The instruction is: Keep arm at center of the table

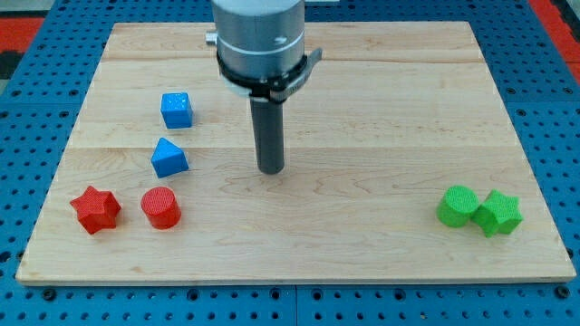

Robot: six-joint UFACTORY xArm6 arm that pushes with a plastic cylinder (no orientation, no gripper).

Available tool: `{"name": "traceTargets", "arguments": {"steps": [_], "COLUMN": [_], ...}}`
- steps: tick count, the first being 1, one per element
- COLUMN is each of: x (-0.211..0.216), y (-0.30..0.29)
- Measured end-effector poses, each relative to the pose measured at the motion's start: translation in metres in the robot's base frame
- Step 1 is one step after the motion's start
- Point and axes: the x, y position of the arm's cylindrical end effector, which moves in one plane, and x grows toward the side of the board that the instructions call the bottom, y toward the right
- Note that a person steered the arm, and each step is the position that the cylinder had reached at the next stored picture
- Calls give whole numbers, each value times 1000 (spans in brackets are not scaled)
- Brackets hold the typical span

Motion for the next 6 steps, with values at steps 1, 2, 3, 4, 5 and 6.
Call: {"name": "traceTargets", "arguments": {"steps": [1, 2, 3, 4, 5, 6], "x": [-19, -19, -24, -34, -32, -29], "y": [17, 39, 45, 40, 35, 38]}}
